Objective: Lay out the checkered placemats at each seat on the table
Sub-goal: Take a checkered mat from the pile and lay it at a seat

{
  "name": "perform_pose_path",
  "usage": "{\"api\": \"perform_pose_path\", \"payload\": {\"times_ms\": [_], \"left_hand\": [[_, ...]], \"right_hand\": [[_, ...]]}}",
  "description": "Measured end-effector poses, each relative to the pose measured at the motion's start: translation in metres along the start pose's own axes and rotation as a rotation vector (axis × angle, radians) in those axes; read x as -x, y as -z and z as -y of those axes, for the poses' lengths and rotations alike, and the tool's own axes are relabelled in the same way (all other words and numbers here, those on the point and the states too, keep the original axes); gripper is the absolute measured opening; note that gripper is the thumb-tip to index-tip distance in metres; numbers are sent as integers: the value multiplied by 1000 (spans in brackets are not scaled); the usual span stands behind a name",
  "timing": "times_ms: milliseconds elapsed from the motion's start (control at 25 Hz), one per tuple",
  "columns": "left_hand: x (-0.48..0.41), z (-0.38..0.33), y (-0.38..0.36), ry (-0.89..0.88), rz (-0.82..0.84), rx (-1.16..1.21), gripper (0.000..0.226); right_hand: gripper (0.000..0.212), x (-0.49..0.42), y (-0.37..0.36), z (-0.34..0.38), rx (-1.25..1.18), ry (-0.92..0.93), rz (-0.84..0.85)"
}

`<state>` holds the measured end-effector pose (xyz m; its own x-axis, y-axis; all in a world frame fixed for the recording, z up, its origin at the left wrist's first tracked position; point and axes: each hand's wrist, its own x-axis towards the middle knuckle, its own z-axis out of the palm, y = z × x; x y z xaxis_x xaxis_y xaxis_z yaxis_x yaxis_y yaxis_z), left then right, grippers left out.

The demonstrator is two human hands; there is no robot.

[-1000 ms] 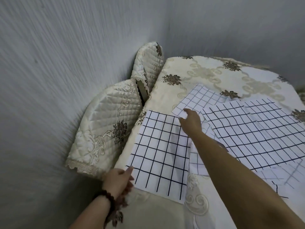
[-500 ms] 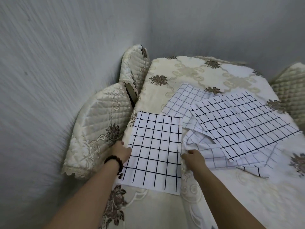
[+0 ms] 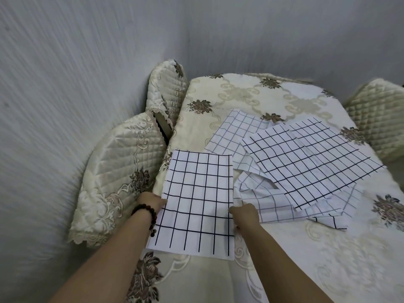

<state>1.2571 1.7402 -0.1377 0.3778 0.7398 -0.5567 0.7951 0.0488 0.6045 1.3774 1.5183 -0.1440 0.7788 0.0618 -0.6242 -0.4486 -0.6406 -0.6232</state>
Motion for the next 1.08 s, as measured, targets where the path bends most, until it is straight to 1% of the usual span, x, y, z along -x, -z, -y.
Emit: {"api": "perform_pose_path", "payload": {"times_ms": [80, 120, 240, 280, 400, 520, 640, 760, 920, 1080], "left_hand": [[-2, 1, 0, -8, 4, 19, 21], [-3, 1, -1, -9, 7, 24, 21], [-6, -1, -3, -4, -1, 47, 26], [-7, -3, -4, -2, 0, 58, 26], [-11, -7, -4, 2, 6, 79, 22], [-14, -8, -3, -13, -6, 80, 17], [-15, -8, -4, -62, -42, 93, 24], [-15, -10, -5, -82, -56, 98, 28], [-15, -11, -8, -78, -66, 105, 26], [-11, -12, -8, -87, -91, 83, 22]], "right_hand": [[10, 2, -5, 0, -3, -1, 1], [10, 2, -6, -1, -8, 8, -5], [24, -2, -4, -3, 35, 33, -51], [26, -3, -2, -3, 61, 42, -72], [18, -9, 2, -1, 91, 83, -111], [18, -10, 1, 0, 103, 118, -129], [10, -9, 0, 0, 67, 141, -183], [7, -11, -1, -3, 29, 162, -245], [8, -9, -3, -4, 9, 175, -261], [20, -7, -1, -4, 1, 187, -253]]}}
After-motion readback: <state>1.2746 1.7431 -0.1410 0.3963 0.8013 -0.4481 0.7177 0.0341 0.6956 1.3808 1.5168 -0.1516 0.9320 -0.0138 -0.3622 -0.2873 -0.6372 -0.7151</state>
